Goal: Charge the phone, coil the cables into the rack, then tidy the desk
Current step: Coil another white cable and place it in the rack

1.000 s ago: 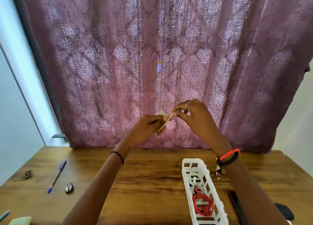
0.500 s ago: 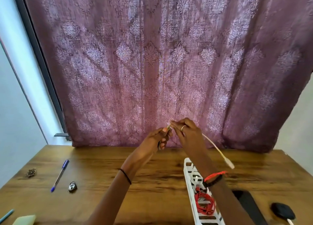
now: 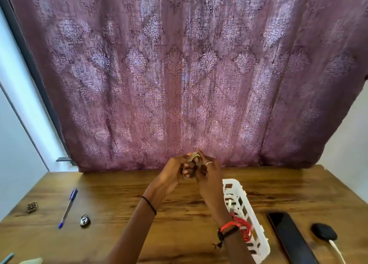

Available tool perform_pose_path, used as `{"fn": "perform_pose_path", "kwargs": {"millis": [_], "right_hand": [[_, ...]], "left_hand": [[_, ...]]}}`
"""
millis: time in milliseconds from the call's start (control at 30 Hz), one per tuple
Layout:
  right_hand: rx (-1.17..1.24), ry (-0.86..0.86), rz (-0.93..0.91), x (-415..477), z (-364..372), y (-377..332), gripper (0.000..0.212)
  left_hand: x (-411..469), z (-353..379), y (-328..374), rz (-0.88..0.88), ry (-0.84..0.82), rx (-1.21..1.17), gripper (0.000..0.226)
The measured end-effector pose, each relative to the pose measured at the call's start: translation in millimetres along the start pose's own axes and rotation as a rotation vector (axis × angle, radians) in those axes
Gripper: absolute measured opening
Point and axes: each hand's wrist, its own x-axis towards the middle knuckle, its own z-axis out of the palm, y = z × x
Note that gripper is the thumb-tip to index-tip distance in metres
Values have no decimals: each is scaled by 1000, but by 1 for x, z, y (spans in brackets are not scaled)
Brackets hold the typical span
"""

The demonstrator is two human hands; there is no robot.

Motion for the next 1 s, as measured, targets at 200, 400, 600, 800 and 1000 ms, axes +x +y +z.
{"fn": "perform_pose_path", "kwargs": {"millis": [200, 400, 600, 800, 1000], "right_hand": [[122, 60, 109, 3, 6, -6, 39], [230, 21, 167, 5, -4, -12, 26], [363, -38, 325, 9, 0, -11, 34], [458, -117, 407, 8, 2, -13, 37], [559, -175, 473, 0, 7, -11, 28]], "left_hand": [[0, -8, 3, -21, -27, 24, 31], [-2, -28, 0, -31, -43, 107, 26], [-6, -40, 3, -26, -114, 39, 23], [-3, -64, 5, -76, -124, 65, 34], [0, -76, 0, -68, -118, 140, 27]]}}
